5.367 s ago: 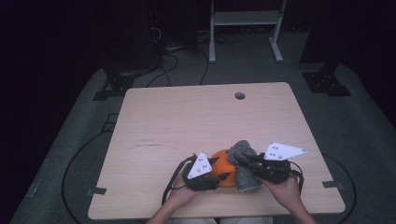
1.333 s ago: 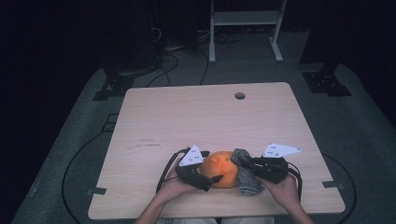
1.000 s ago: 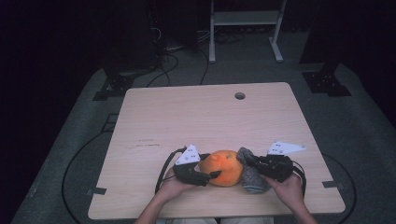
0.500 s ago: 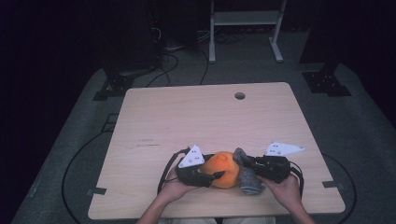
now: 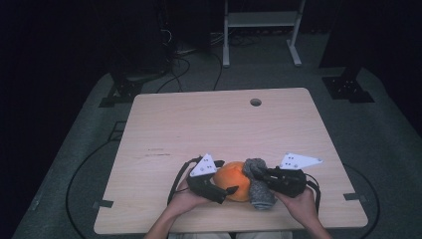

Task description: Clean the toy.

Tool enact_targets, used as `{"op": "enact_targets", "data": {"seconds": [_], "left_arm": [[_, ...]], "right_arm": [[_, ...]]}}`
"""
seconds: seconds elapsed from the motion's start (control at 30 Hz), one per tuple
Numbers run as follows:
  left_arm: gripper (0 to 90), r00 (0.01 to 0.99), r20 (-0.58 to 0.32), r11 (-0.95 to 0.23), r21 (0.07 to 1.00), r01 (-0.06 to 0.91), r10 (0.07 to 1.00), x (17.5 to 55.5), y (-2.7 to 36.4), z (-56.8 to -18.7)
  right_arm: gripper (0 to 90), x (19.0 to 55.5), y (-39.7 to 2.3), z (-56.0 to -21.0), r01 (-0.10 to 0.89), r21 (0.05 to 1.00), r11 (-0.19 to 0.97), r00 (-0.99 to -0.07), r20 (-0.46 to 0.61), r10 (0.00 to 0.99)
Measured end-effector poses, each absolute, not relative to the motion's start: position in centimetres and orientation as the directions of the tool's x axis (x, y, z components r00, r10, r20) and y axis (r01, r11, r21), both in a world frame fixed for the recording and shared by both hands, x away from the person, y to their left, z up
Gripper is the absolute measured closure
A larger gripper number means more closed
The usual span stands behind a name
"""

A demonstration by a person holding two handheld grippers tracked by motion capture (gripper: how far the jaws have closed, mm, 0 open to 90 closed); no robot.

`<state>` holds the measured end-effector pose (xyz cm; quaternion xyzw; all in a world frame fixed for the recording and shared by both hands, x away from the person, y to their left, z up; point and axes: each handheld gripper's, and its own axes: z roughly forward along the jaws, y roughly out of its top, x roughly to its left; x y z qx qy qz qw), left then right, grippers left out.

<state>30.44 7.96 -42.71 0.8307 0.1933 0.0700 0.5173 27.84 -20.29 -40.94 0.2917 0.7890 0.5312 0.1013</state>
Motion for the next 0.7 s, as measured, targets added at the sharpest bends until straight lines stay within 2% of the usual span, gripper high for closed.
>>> {"op": "enact_targets", "data": {"seconds": [0.07,0.13,0.27,0.37,0.43,0.53,0.63,0.7], "left_arm": [[3.6,0.913,-0.171,-0.377,0.871,0.316,0.37,31.3,8.4,-43.5],[6.6,0.908,-0.222,-0.355,0.867,0.351,0.356,31.6,8.8,-43.9],[26.5,0.909,-0.179,-0.348,0.882,0.317,0.376,31.1,9.0,-43.0],[31.4,0.906,-0.115,-0.36,0.892,0.275,0.407,30.6,8.8,-42.0],[32.5,0.9,-0.108,-0.373,0.884,0.282,0.423,30.3,8.5,-41.7],[33.3,0.917,-0.111,-0.375,0.888,0.265,0.383,29.8,8.0,-41.3],[33.1,0.922,-0.102,-0.381,0.889,0.253,0.375,29.6,8.0,-41.3],[27.0,0.925,-0.127,-0.372,0.889,0.266,0.358,29.7,7.9,-41.5]], "right_arm": [[80.6,28.0,-20.3,-41.1,0.358,0.893,0.273,-0.81,0.151,0.567],[80.6,28.3,-20.4,-41.5,0.367,0.886,0.284,-0.802,0.146,0.579],[80.5,28.7,-21.0,-41.9,0.397,0.871,0.289,-0.774,0.149,0.616],[80.5,27.6,-21.2,-40.4,0.344,0.903,0.258,-0.784,0.125,0.608],[80.6,26.5,-20.6,-39.3,0.291,0.931,0.223,-0.814,0.118,0.569],[80.6,25.8,-18.9,-38.6,0.235,0.931,0.28,-0.836,0.047,0.547],[80.7,26.3,-18.8,-39.3,0.247,0.923,0.296,-0.826,0.041,0.562],[80.7,26.7,-19.3,-39.8,0.272,0.919,0.286,-0.816,0.063,0.575]]}}
